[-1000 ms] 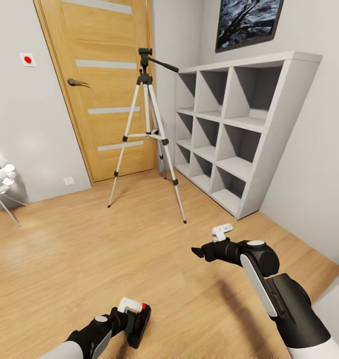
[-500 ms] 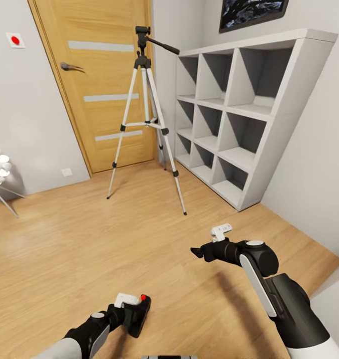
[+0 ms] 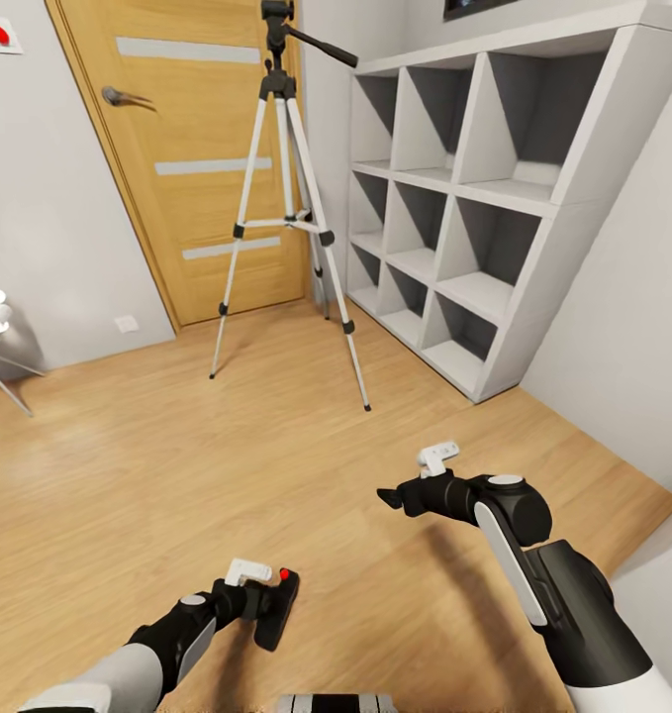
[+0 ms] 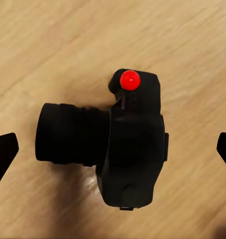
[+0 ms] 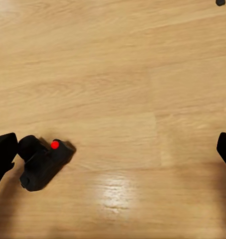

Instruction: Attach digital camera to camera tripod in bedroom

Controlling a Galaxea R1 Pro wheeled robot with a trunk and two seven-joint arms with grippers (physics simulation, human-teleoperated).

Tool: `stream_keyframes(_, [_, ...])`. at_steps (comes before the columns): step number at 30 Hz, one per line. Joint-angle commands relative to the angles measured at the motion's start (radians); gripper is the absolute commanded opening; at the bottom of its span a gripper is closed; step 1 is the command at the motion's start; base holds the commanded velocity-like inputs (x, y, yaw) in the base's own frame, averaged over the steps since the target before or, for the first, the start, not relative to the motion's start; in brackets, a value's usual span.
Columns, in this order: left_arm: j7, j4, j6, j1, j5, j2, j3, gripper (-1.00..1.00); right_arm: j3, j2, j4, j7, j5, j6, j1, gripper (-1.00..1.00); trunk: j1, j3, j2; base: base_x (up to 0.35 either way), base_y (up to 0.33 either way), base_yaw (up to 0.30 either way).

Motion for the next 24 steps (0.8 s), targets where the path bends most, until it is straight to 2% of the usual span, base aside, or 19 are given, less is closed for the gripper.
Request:
stream_keyframes(1, [-0.002,-0.001,0.001,-0.002,-0.010,0.000,0.000,1.00,0.001,0.000,-0.001,-0.001,-0.003,0.004,-0.001,1.00,0.000,-0.005,-0.001,0.000,0.000,0.000])
stream_keyframes(17, [-0.010,-0.002,0.033,-0.070,-0.018,-0.001,-0.008,1.00,0.009,0.003,-0.001,-0.003,-0.003,-0.017,0.000,1.00,0.007,-0.067,-0.004,0.000,0.000,0.000])
stream_keyframes(24, [-0.009,-0.002,0.045,-0.081,-0.045,-0.004,-0.012,1.00,0.010,0.005,-0.001,-0.005,-0.003,-0.018,-0.001,1.00,0.010,-0.090,-0.006,0.000,0.000,0.000])
